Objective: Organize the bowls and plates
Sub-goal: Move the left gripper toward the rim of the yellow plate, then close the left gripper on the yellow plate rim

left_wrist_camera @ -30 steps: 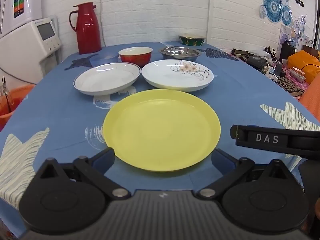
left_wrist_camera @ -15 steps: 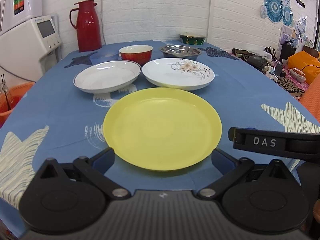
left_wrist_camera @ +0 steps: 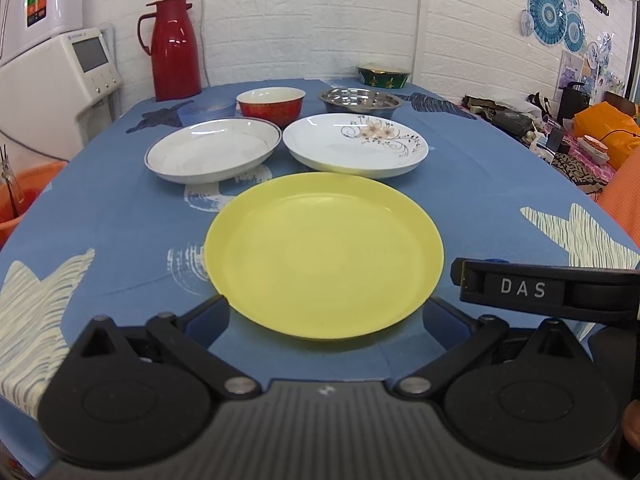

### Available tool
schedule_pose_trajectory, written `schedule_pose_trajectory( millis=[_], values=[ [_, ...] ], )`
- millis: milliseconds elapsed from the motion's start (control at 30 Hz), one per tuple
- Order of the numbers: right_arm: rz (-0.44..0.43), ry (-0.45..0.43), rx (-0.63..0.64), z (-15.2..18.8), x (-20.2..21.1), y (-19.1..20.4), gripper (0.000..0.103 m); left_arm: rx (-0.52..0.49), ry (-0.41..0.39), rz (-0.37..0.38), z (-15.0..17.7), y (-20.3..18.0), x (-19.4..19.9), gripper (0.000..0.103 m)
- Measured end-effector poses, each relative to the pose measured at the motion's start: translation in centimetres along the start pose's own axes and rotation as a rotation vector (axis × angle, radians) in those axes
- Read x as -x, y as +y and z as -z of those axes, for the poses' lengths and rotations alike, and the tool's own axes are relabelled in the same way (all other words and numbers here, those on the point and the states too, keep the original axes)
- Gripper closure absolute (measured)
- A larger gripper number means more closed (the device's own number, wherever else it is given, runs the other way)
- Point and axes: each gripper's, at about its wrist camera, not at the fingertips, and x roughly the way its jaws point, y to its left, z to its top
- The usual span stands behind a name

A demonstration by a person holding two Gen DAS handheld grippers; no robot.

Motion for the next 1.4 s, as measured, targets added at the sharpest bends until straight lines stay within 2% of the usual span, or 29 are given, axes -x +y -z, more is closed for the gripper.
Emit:
schedule_pose_trajectory(
  millis=[500, 733, 900, 1033, 1167, 1400],
  values=[
    [0.008, 0.010, 0.011, 0.0, -0.5, 0.6, 0.017, 0.010, 0.015, 0.028, 0.0, 0.5, -0.7, 0.000],
    [-0.018, -0.016, 0.018, -1.6, -0.9, 0.6, 0.017, -0.018, 0.007, -0.036, -1.4, 3.3, -0.4, 0.000],
    [-0.056, 0.028, 0.063, -3.1, -3.4, 1.9, 0.017, 0.036, 0.067, -0.064, -3.6, 7.0, -2.6, 0.000],
    [-0.061, 0.085, 0.130, -3.4, -5.4, 3.2, 0.017, 0.082, 0.152, -0.025, -5.4, 9.2, -5.7, 0.000],
    [-0.092, 0.094, 0.199, -3.5, -5.8, 4.4, 0.017, 0.092, 0.232, 0.026, -6.3, 9.9, -8.6, 0.000],
    [-0.148, 0.002, 0.252, -2.2, -5.2, 4.2, 0.015, 0.040, 0.244, 0.034, -6.4, 9.3, -9.7, 0.000]
  ],
)
